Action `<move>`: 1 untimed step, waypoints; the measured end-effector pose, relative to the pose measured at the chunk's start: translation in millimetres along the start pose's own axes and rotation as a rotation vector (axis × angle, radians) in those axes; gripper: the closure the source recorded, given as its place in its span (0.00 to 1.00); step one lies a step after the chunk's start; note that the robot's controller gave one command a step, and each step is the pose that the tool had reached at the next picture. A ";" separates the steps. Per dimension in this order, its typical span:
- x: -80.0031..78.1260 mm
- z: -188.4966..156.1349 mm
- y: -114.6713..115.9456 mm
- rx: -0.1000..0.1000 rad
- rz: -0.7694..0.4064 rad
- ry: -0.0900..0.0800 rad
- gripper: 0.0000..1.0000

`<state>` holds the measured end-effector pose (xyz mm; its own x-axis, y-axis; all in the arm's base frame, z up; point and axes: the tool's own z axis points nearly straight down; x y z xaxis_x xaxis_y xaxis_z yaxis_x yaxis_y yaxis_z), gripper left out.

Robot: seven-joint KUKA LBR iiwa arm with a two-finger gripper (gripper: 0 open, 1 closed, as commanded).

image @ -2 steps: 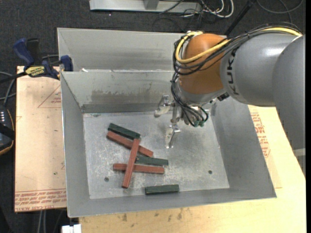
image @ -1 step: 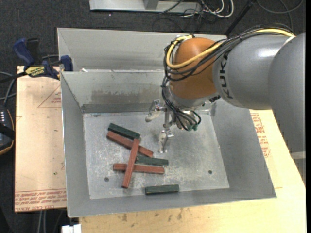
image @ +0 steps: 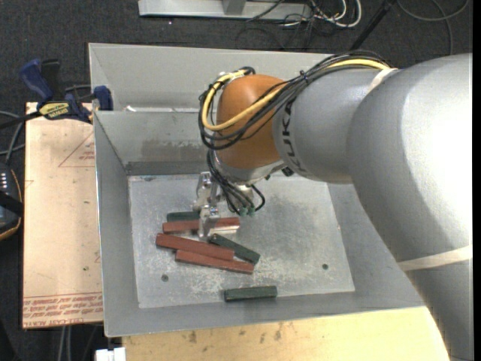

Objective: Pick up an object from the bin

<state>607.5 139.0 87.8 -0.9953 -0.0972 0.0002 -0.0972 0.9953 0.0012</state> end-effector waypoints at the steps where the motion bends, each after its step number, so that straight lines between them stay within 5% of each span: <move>1: 0.0 0.0 0.0 0.000 0.000 0.000 1.00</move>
Offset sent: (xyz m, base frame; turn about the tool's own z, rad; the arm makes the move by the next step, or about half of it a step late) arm -0.0003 0.0081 0.0378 -0.0089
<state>607.5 139.0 87.8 -0.9953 -0.0972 0.0002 -0.0972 0.9953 0.0012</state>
